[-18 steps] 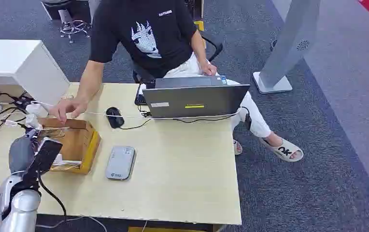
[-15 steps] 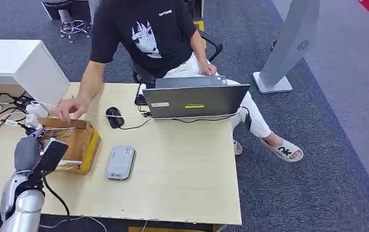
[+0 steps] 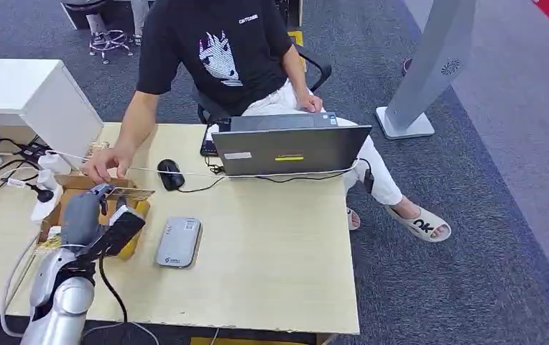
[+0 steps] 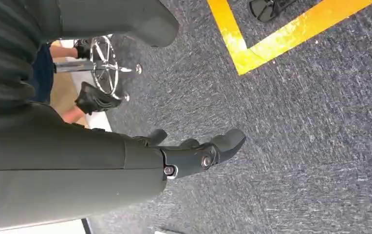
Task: Pass the card to the sensor for recognition and then transmit it.
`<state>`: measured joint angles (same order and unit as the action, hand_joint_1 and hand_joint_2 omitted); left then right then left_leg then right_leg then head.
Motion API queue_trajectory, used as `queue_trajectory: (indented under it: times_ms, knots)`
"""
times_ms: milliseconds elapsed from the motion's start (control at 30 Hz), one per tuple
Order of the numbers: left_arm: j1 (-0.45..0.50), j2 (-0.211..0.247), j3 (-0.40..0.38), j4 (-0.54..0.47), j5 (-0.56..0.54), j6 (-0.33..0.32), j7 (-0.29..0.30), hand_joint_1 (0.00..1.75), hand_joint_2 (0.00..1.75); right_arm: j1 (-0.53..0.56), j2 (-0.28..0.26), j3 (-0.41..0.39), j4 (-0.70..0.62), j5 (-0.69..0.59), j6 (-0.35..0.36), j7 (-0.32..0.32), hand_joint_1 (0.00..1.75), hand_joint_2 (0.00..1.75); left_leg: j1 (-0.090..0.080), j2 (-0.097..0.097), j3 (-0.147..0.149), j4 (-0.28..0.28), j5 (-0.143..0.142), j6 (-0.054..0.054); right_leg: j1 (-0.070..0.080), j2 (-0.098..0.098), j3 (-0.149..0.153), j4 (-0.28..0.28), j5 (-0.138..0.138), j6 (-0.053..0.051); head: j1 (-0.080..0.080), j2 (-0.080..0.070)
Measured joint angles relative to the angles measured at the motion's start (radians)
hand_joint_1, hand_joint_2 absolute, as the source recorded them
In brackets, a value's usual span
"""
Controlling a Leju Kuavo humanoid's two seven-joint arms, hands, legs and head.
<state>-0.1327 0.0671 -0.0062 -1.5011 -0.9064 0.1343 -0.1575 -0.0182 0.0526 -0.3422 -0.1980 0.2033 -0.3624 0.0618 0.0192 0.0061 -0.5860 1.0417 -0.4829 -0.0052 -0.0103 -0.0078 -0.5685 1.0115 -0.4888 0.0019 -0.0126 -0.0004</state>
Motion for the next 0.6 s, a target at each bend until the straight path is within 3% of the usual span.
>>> queue_trajectory:
  times_ms: [233,400,600]
  knots:
    - [-0.057,-0.007,-0.133,-0.014,-0.032,-0.033,0.019,1.75,1.75,-0.004,0.000,0.000,0.000,0.021,0.011,0.001,0.00,1.75,0.000,0.000,0.000,0.000,0.000,0.000,0.000,0.000,0.000,0.000,0.001,0.001,0.000,0.000]
    - [-0.107,-0.005,-0.213,-0.011,-0.079,-0.100,0.069,1.75,1.75,-0.007,0.000,-0.003,0.000,0.026,0.013,0.001,0.00,1.75,0.000,0.000,0.000,0.000,0.000,0.000,0.000,0.000,0.000,0.000,0.001,0.001,0.000,0.000]
    - [-0.133,0.012,-0.264,0.017,-0.109,-0.121,0.106,1.75,1.75,-0.008,0.000,-0.007,0.001,0.029,0.020,0.004,0.00,1.75,0.000,0.000,0.000,0.000,0.000,0.000,0.000,0.000,0.000,0.000,0.001,0.001,0.000,0.000]
